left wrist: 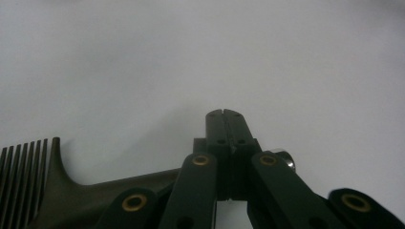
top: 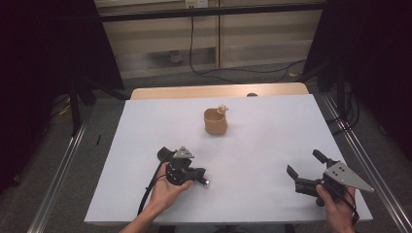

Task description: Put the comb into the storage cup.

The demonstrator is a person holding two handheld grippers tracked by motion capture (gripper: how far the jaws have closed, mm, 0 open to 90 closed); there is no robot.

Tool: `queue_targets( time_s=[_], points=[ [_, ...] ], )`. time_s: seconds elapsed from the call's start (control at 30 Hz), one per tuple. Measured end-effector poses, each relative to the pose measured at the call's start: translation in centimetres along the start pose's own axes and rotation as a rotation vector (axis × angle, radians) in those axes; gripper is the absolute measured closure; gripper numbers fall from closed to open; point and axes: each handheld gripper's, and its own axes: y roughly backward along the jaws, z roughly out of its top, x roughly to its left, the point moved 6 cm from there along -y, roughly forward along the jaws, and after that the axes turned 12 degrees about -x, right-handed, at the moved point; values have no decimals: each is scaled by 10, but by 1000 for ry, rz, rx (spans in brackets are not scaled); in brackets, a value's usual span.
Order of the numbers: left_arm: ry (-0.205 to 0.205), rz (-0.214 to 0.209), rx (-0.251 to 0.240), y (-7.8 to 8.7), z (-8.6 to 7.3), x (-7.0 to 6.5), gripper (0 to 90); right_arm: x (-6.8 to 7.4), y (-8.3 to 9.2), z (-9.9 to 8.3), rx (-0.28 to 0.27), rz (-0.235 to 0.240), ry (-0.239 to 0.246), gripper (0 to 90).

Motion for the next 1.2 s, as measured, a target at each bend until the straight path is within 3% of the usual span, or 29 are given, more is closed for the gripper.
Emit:
queue_targets(
  time_s=[1.2],
  points=[
    [-5,-45,54,10,-12,-6,900,0,1,1,-3,-1,2,0]
  ],
)
